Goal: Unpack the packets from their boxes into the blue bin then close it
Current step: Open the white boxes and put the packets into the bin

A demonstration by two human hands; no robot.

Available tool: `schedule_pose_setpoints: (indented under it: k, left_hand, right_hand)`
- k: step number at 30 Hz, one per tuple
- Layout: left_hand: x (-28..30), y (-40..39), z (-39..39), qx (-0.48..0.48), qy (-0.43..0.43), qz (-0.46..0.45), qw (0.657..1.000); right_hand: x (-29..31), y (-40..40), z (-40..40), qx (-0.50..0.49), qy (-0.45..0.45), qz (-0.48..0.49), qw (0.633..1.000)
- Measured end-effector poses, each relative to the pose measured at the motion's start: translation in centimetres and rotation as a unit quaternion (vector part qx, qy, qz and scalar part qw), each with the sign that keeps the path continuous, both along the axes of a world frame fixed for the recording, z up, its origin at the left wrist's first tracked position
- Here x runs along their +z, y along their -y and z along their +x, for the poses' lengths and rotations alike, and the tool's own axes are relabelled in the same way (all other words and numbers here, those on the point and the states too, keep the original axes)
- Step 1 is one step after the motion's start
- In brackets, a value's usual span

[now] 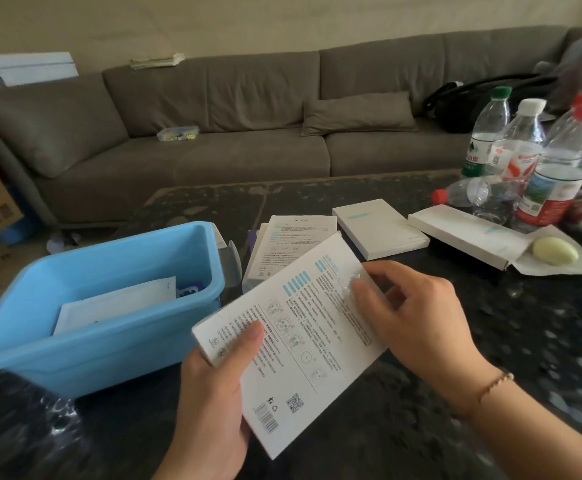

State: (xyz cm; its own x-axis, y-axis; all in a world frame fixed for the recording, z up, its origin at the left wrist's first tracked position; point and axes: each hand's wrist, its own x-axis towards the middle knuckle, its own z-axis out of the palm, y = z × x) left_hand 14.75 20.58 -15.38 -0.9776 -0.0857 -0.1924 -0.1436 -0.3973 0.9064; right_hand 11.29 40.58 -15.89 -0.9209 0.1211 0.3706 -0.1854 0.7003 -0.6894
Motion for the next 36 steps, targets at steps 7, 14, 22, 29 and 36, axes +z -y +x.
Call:
schedule_pose_setpoints:
  k: [7, 14, 22, 29, 36]
  left_hand:
    - [-0.1, -0.1, 0.0, 0.005, 0.0, -0.021, 1.0]
    - [-0.5, 0.1, -0.1, -0.001, 0.002, -0.024, 1.0]
    - [-0.9, 0.1, -0.1, -0.005, 0.007, -0.028, 1.0]
    - [-0.7, 0.0, -0.2, 0.003, 0.001, -0.012, 1.0]
    - [-1.4, -0.3, -0.2, 0.013, 0.0, -0.045, 0.999]
  right_hand:
    - [0.1, 0.7, 0.1, -0.008, 0.041, 0.06, 0.997]
    - [-0.4, 0.5, -0.1, -0.013, 0.032, 0.079, 0.996]
    - [-1.1, 0.2, -0.1, -0.026, 0.006, 0.14, 0.99]
    - [-1.6, 0.8, 0.0, -0.032, -0.036, 0.028, 0.998]
    - [-2.0, 2.4, 0.7, -0.092, -0.092, 0.001, 0.991]
